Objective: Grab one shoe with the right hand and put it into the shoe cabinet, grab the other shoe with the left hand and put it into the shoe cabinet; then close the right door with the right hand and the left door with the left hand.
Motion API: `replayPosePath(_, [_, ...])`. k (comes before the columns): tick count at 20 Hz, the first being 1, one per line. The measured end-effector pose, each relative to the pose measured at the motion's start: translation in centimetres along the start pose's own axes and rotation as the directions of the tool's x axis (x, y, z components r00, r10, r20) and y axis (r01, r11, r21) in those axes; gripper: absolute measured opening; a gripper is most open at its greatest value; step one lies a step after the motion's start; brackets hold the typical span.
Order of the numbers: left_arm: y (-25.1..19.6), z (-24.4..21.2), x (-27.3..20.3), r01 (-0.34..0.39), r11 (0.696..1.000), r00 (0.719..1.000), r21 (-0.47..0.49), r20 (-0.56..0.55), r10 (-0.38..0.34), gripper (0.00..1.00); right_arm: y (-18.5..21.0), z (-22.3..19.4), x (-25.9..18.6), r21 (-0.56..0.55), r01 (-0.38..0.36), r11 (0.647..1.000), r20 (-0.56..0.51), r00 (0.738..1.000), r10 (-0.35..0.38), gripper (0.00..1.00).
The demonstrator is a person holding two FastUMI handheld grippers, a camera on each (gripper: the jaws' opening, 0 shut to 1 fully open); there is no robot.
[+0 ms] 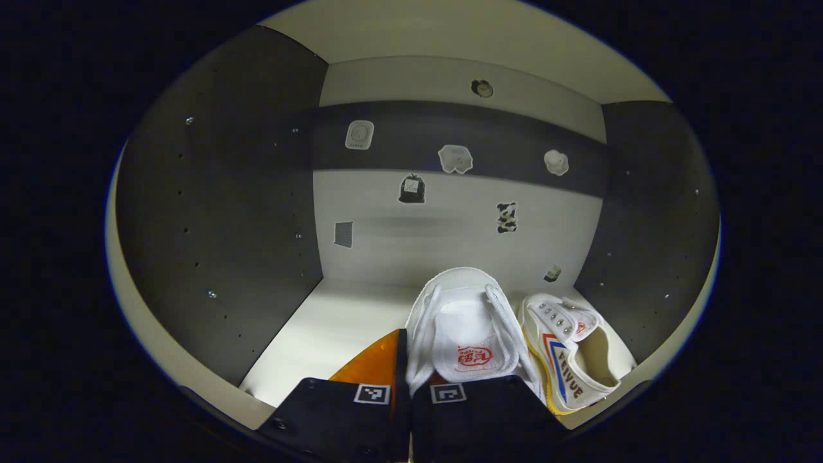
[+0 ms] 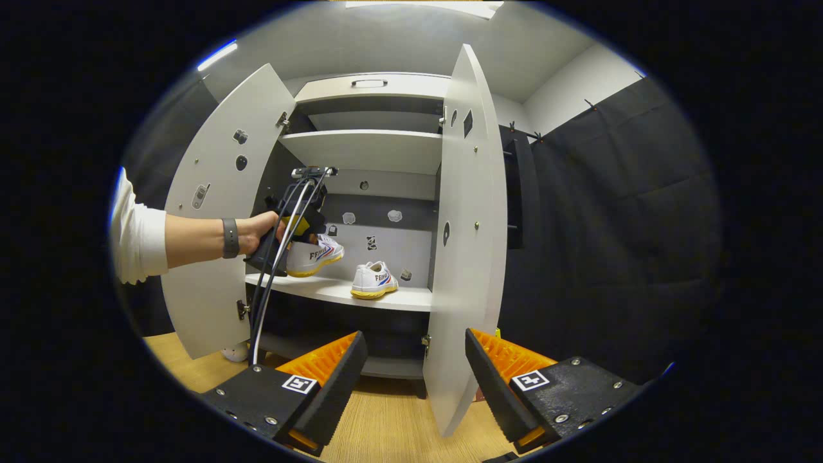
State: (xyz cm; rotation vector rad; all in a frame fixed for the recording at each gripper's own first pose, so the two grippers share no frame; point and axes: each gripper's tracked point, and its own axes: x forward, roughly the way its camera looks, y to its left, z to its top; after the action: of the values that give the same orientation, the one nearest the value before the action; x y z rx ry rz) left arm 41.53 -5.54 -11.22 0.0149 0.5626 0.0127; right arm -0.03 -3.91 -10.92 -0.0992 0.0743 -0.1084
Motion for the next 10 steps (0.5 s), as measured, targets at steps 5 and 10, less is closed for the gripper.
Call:
replayPosePath(5, [0.9, -2.6, 2.9, -0.055, 0.998, 0.995, 0.01, -0.077, 0.056, 0.09, -1.2, -1.0, -0.5, 0.018, 0.045, 0.999, -0.026, 0.999, -0.044, 0.94])
replayPosePath(10, [0.9, -2.6, 3.3, -0.054, 0.998, 0.994, 0.038, -0.091, 0.058, 0.1, -1.3, -1.8, -0.6, 0.061, 0.054, 0.997, -0.057, 0.997, -0.051, 0.94])
